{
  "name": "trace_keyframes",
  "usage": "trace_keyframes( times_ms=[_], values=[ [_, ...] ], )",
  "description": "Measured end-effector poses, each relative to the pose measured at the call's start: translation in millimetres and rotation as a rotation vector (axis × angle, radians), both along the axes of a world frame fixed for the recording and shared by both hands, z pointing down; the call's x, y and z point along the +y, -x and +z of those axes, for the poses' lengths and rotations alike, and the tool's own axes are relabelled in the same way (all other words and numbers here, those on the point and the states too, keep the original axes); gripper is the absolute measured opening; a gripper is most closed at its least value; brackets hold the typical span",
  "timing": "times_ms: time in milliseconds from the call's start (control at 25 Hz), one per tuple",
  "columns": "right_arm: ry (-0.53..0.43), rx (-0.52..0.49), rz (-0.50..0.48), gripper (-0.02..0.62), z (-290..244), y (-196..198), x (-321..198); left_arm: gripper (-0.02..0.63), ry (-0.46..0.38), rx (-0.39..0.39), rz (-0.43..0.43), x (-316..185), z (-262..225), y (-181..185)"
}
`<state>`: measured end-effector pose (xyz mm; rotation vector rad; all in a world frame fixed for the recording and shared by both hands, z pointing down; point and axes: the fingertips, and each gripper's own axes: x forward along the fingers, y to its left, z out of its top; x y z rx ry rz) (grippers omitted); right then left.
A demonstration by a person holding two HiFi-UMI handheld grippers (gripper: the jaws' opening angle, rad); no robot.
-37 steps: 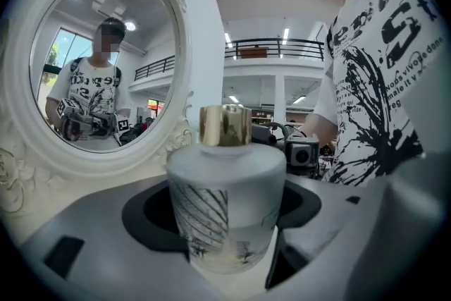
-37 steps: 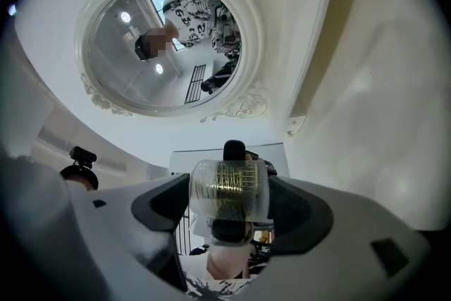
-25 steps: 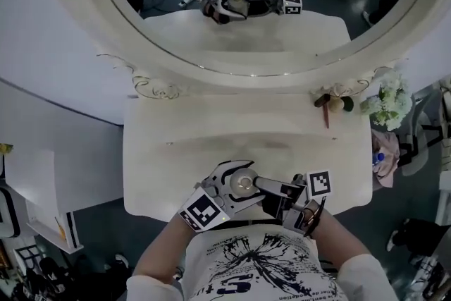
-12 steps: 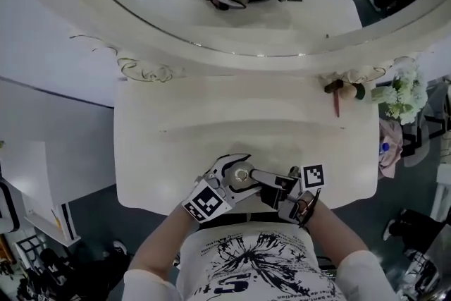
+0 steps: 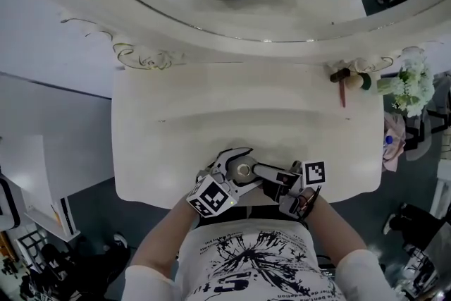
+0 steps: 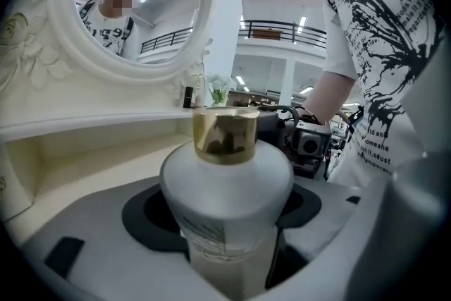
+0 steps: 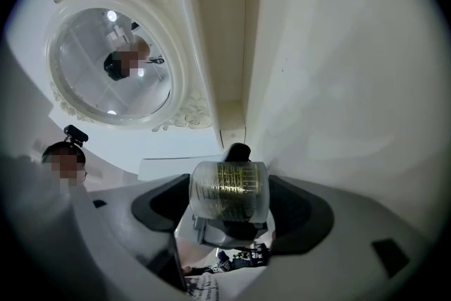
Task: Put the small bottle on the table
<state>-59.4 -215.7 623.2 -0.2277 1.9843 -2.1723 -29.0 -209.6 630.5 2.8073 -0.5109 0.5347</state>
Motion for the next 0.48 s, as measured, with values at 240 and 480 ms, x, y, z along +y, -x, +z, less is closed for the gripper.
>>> trace_keyframes(
  times_ms=[240,480],
  values=[
    [-0.046,0.089,0.038,0.351,4.8,-9.5,1.9,0.351,-0.05,-0.077,0.006,2.8,7.5,-1.8],
    [-0.042,0.126,0.066,0.347,8.1,-14.5,3.6,0.351,-0.05,-0.116,0.004,4.5,12.5,-3.2]
  ],
)
